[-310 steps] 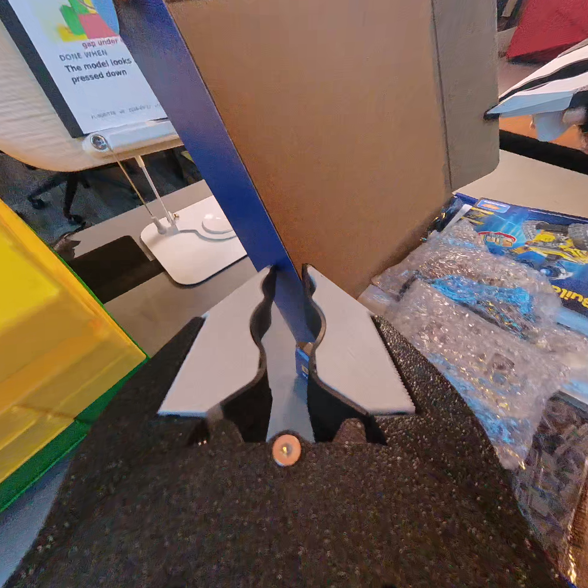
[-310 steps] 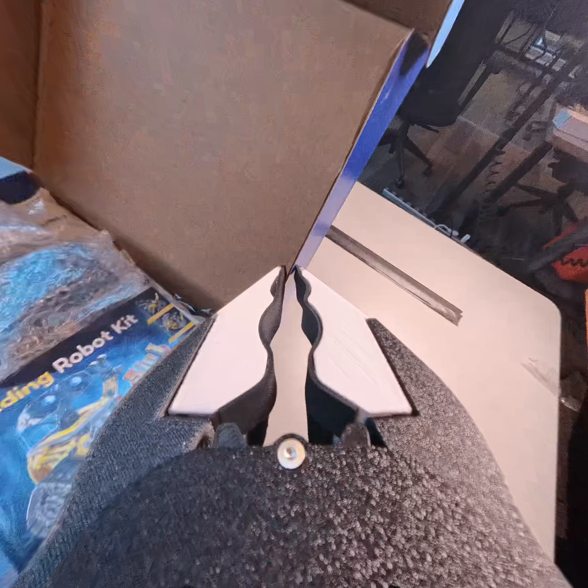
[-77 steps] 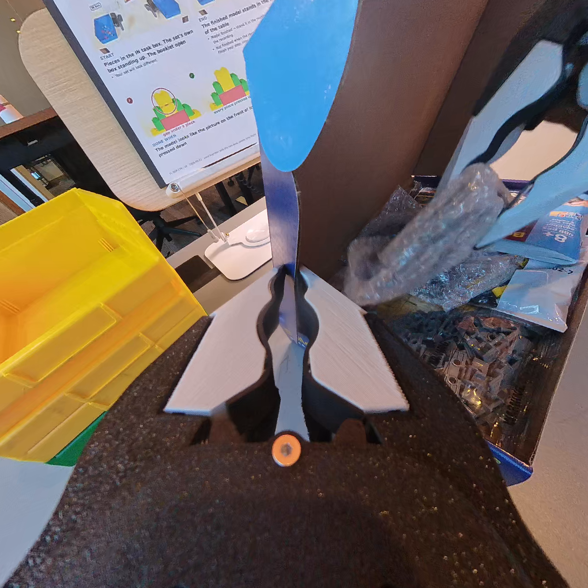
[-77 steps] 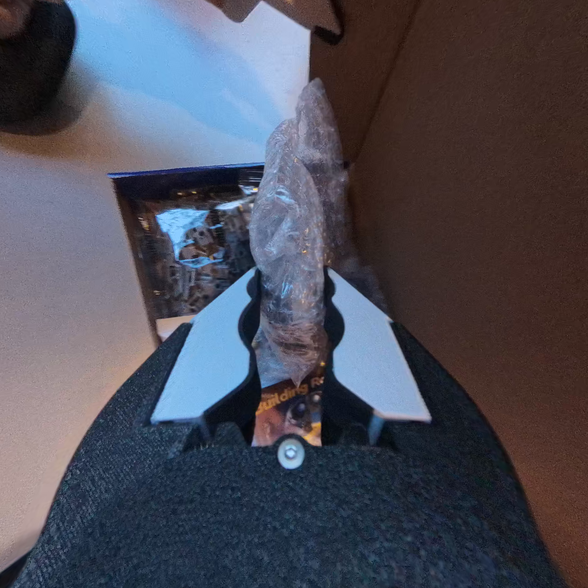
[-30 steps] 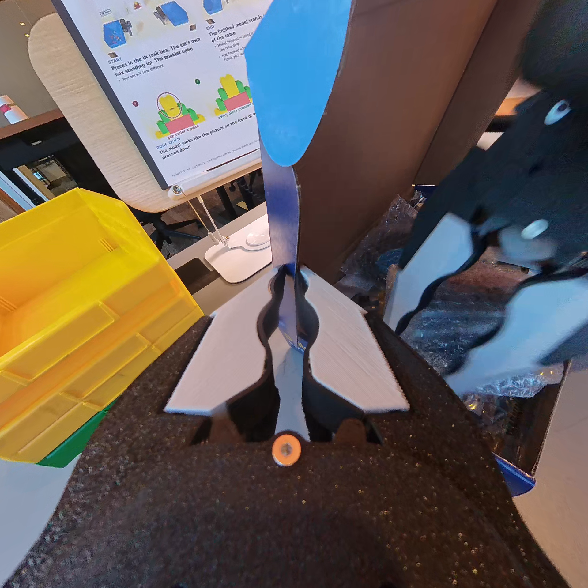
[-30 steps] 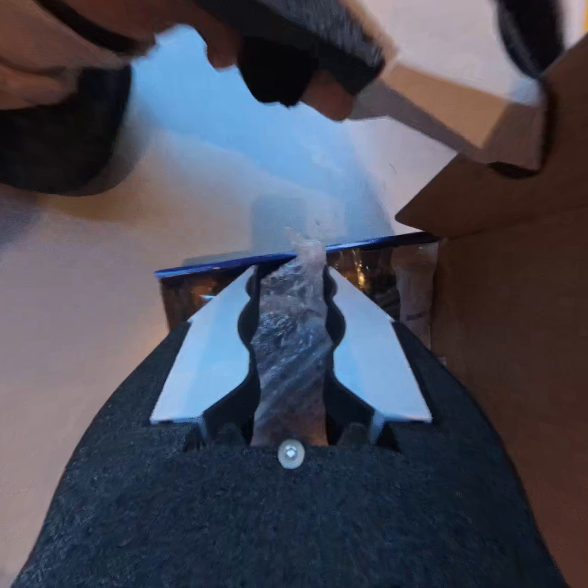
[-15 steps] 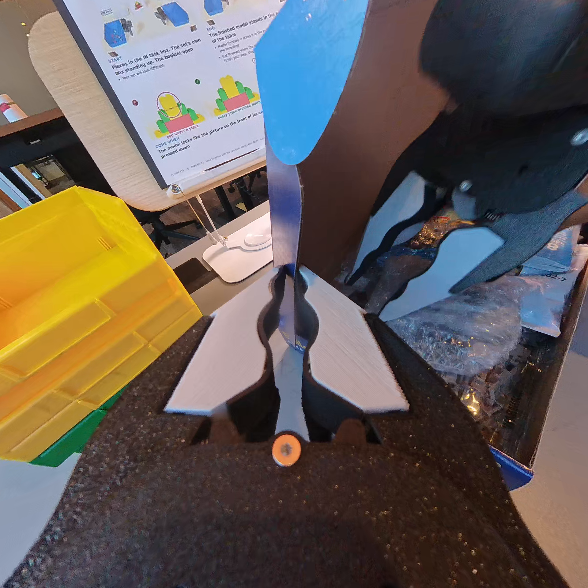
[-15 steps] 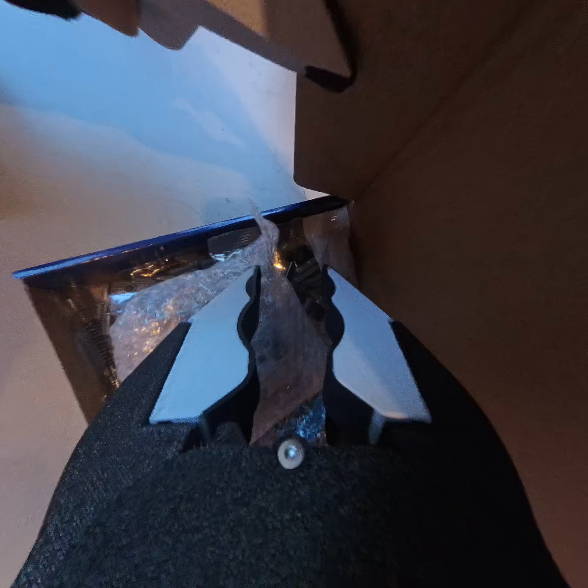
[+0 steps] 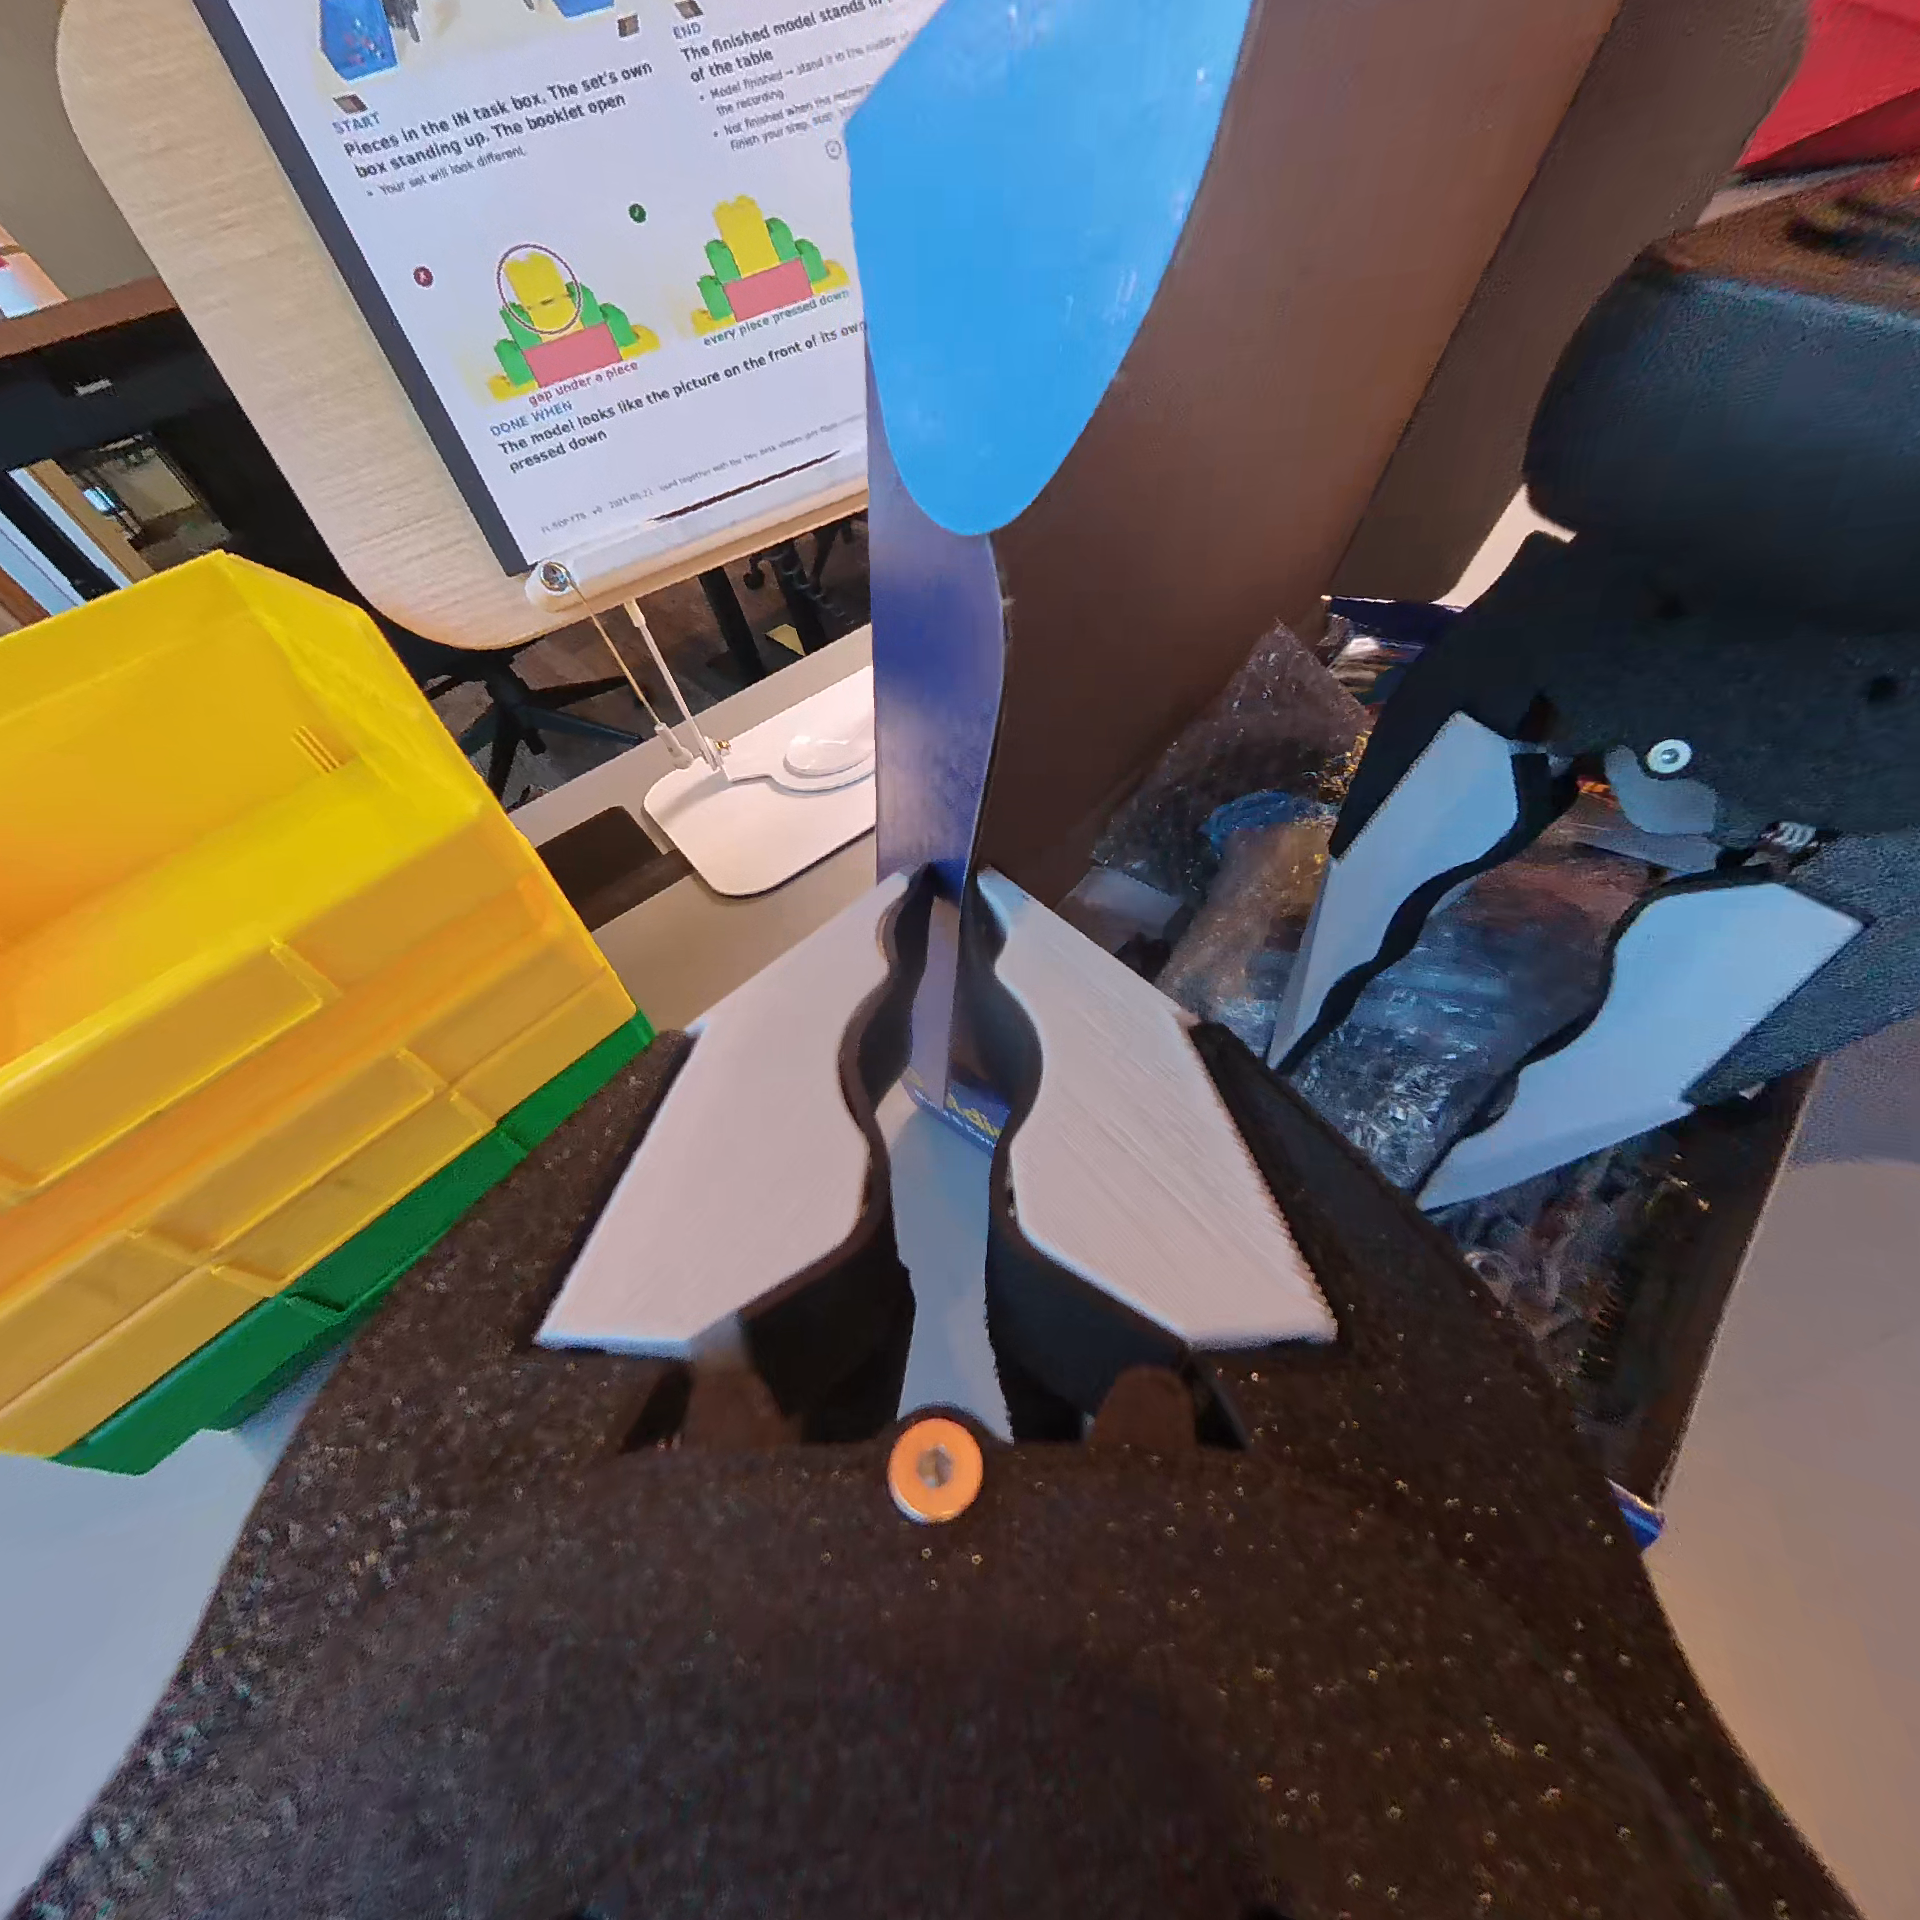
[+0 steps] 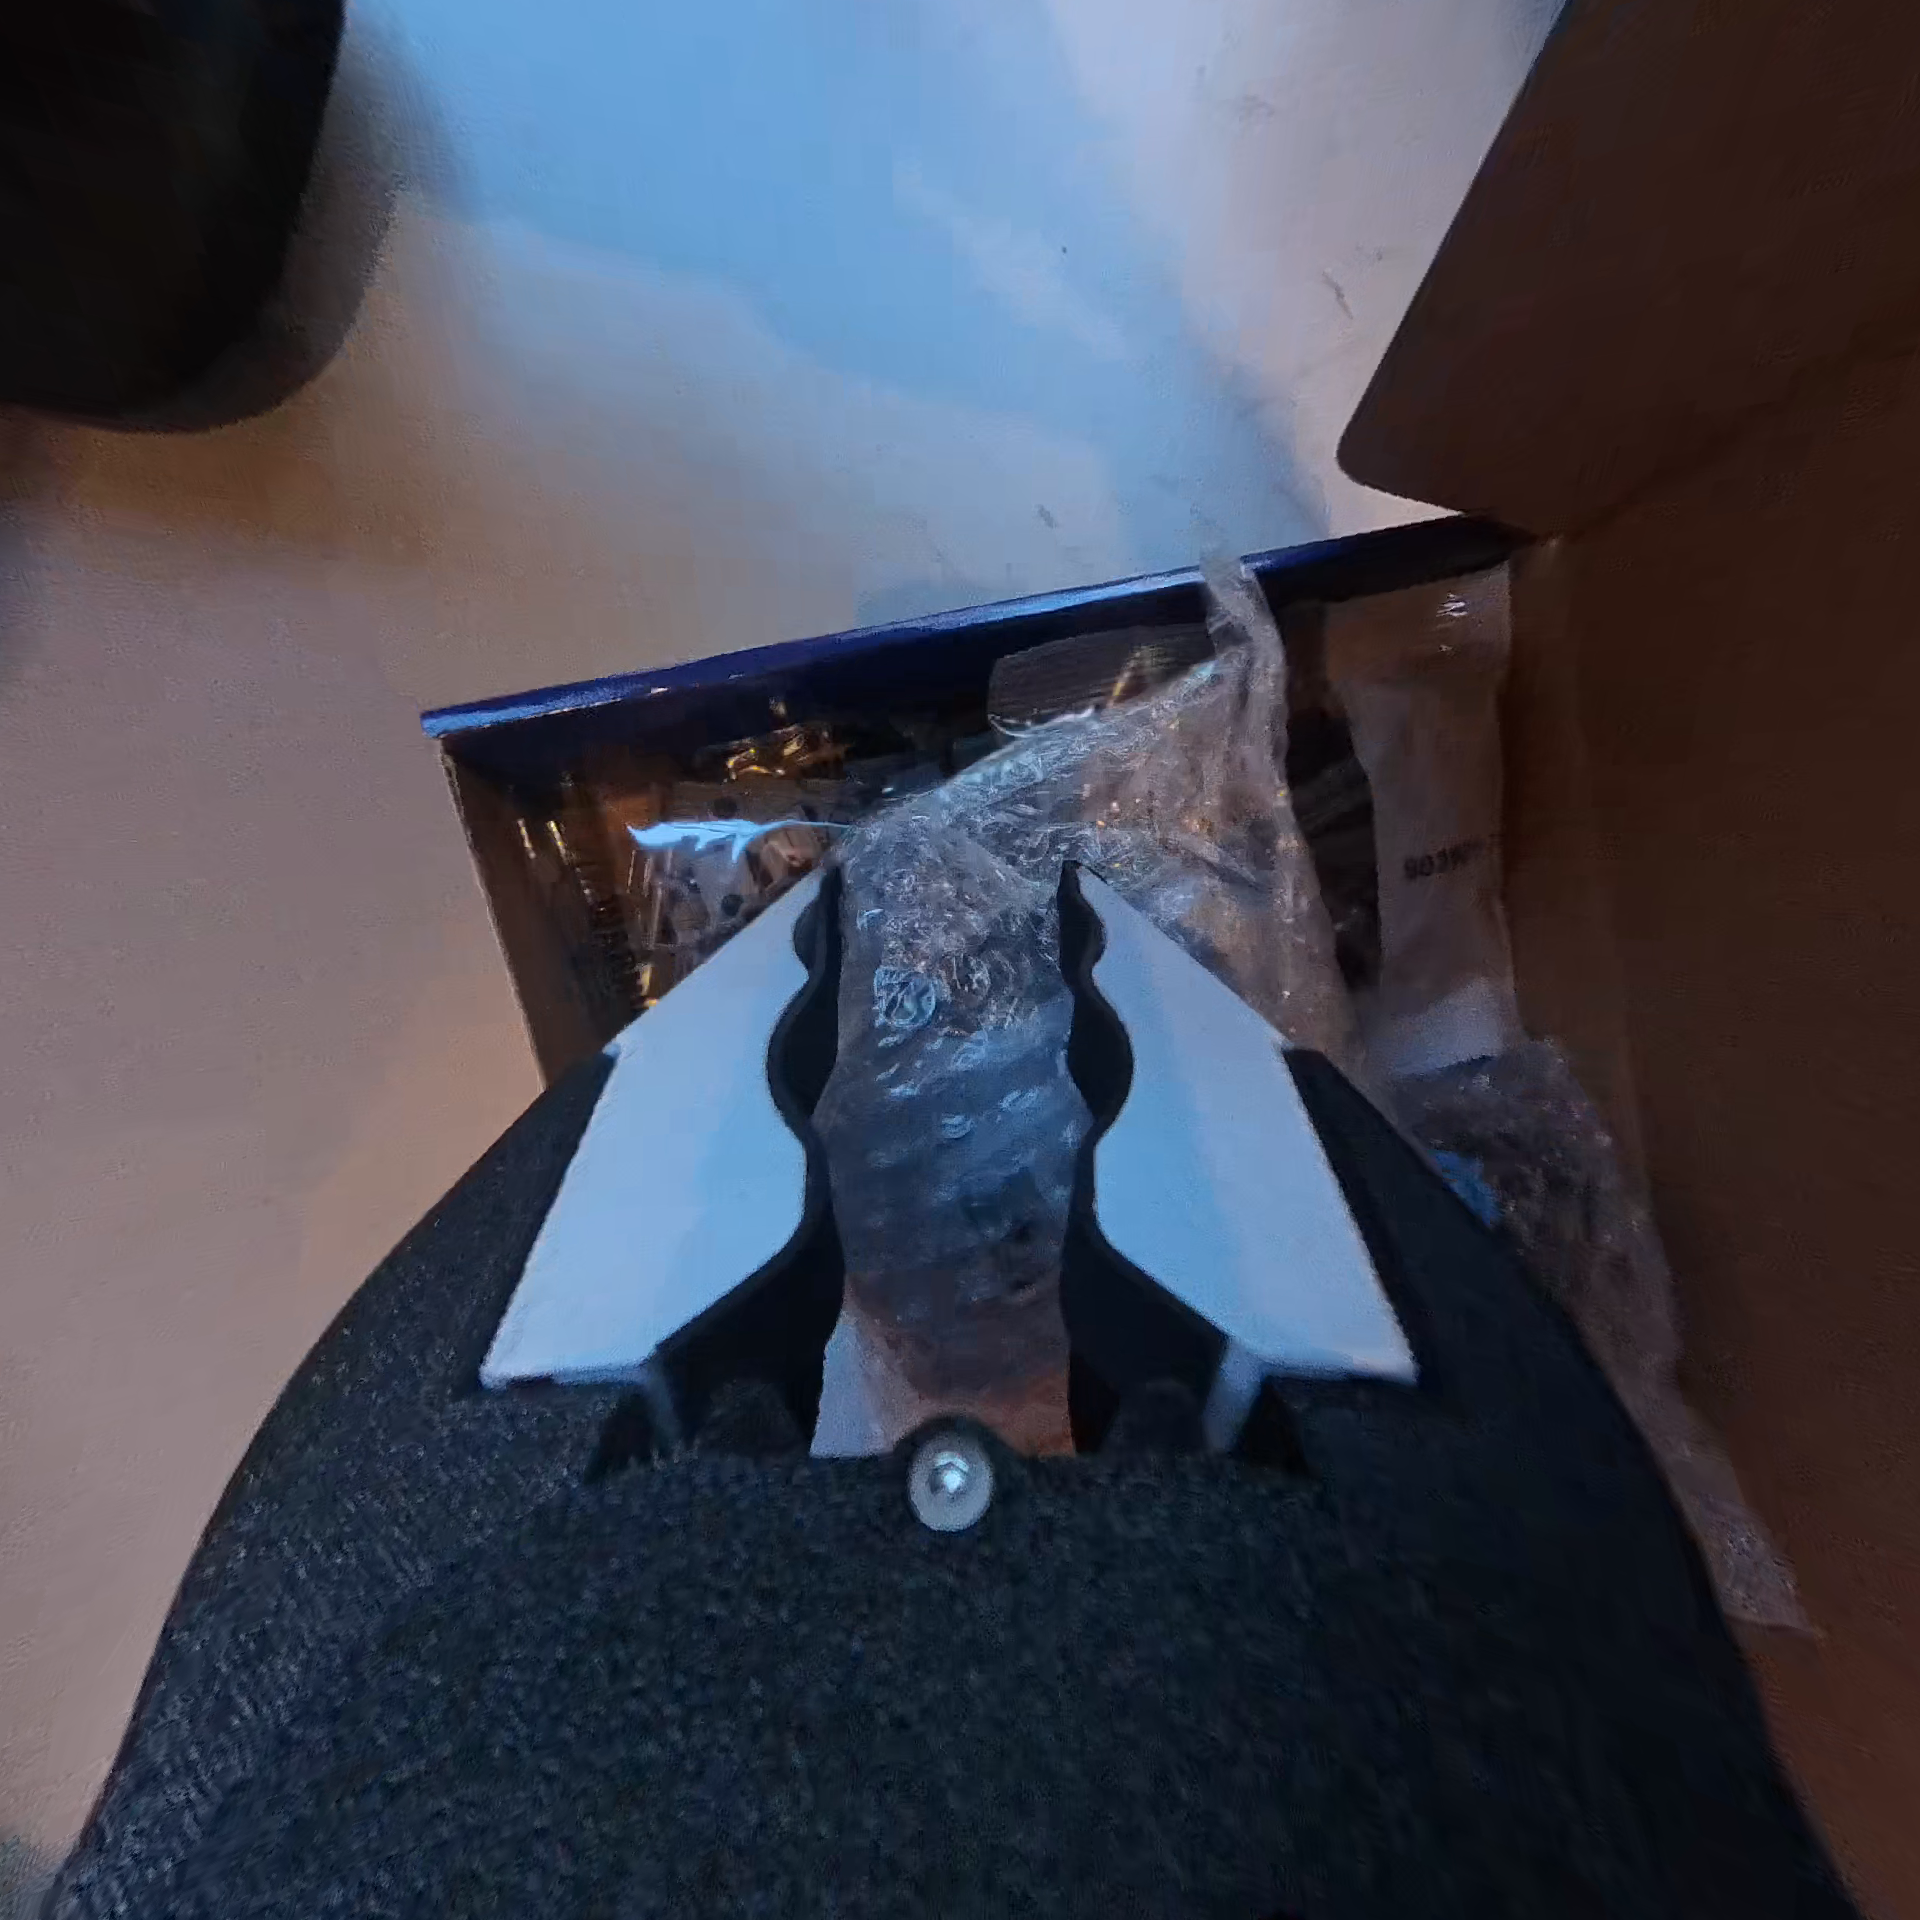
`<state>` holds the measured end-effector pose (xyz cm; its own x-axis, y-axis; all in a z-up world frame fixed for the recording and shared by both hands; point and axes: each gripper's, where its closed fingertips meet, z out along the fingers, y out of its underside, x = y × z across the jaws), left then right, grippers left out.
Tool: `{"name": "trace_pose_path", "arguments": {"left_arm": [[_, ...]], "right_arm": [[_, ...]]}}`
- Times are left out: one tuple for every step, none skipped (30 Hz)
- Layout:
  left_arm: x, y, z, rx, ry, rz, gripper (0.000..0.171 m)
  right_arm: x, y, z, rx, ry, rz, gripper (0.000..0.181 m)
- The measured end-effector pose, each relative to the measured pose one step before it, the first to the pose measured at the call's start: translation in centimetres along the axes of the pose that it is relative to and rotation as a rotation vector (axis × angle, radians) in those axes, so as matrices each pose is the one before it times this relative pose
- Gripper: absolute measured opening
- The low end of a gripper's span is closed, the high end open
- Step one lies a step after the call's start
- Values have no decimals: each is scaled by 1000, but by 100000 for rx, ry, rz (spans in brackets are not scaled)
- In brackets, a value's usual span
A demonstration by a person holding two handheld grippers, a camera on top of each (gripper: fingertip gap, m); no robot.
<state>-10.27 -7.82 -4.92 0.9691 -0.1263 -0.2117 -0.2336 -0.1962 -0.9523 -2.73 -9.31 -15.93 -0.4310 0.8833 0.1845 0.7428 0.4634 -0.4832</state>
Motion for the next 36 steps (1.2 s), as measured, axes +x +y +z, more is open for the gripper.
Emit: {"name": "trace_pose_path", "arguments": {"left_arm": [[242, -29, 71, -247, 284, -851, 4], [160, -49, 67, -259, -276, -568, 4], [82, -21, 21, -403, -583, -729, 5], [85, -34, -27, -231, -230, -1275, 5], [182, -36, -44, -13, 528, -2035, 5], [255, -41, -85, 49, 1130, -2380, 6], [289, -74, -111, 231, 1358, -1791, 5], [293, -57, -111, 131, 1294, -1220, 4], [224, -3, -79, -189, 899, -1064, 2], [191, 52, -28, -235, 701, -840, 1], [196, 34, 6, 88, 779, -293, 0], [253, 133, 109, -254, 1217, -122, 0], [313, 260, 250, -911, 1420, -500, 0], [185, 191, 264, -509, 278, 165, 0], [11, 109, 185, -331, -1154, 1071, 0], [-87, -2, 32, 110, -1618, 1466, 0], [-53, -39, -118, 609, -1181, 687, 0], [-9, 46, -223, 531, -662, -57, 0], [-26, 85, -313, 330, -732, -412, 0], [-26, 1, -335, 693, -874, -435, 3], [-46, -159, -313, 1208, -1373, -470, 10], [3, -299, -203, 1299, -1312, -175, 17], [99, -385, -39, 1286, -925, 295, 25], [189, -403, 125, 1023, -532, 785, 30], [180, -397, 247, 757, -699, 945, 35], [173, -358, 324, 415, -721, 1016, 39], [117, -380, 337, 404, -1023, 997, 42], [14, -453, 284, 883, -1587, 956, 44], [-164, -527, 209, 1501, -2551, 934, 43], [-364, -434, 186, 1191, -3427, 1150, 39], [-421, -172, 211, -127, -3478, 1707, 31], [-427, 59, 191, -930, -3345, 2374, 19], [-328, 126, 87, -718, -2409, 2514, 15], [-253, 67, -68, -155, -1503, 691, 12], [-165, 96, -178, 241, -361, -1240, 10], [-99, 185, -178, 267, 234, -1719, 8]], "right_arm": [[126, 177, -1, -147, 1815, -800, 41], [8, -23, -174, 1689, 1262, 46, 41], [-188, -261, -515, 3416, 253, 584, 43], [-119, -602, -917, 5717, 1142, 140, 49], [-30, -873, -1254, 7310, 1918, -144, 57], [-61, -832, -1483, 7023, 1666, 348, 60], [114, -569, -1622, 5596, 2440, 702, 60], [470, -284, -1751, 4539, 4123, 682, 58], [780, 13, -1903, 3850, 5159, 827, 55], [1260, 236, -2025, 3725, 6815, 1782, 51], [1611, 487, -2084, 3190, 7407, 2752, 48], [1801, 727, -2055, 2671, 6977, 3331, 44], [2094, 866, -1939, 2399, 7257, 4010, 41], [2471, 1074, -1713, 1352, 8063, 4391, 38], [2733, 1249, -1380, 72, 8550, 4348, 39], [2575, 1176, -1008, -4, 7215, 4196, 41], [2229, 969, -615, 272, 5520, 4293, 46], [1581, 810, -246, -421, 2596, 4140, 52], [927, 622, 41, -775, 194, 3225, 58], [525, 278, 234, 357, -379, 1714, 60], [235, 61, 403, 1083, -1004, 410, 61], [263, -24, 556, 614, -179, 385, 64], [247, -106, 646, -34, 379, -758, 69], [209, -233, 636, -71, 640, -1758, 71], [341, -315, 576, -111, 1540, -1499, 72], [218, -321, 498, -447, 680, -1189, 71], [185, -236, 380, -1052, 507, -820, 67], [165, -238, 226, -659, 606, -1025, 60], [82, -272, 98, -2, 371, -854, 51], [99, -217, 65, 115, 531, -407, 39], [-28, -139, 75, 132, -152, -671, 25], [-180, 24, 125, -581, -878, -206, 13], [-174, 15, 60, -20, -505, 325, 7], [-23, 30, -54, 118, 874, 329, 6], [16, 178, -171, -396, 1405, -671, 5], [-101, 99, -207, 379, 874, 121, 4]]}}
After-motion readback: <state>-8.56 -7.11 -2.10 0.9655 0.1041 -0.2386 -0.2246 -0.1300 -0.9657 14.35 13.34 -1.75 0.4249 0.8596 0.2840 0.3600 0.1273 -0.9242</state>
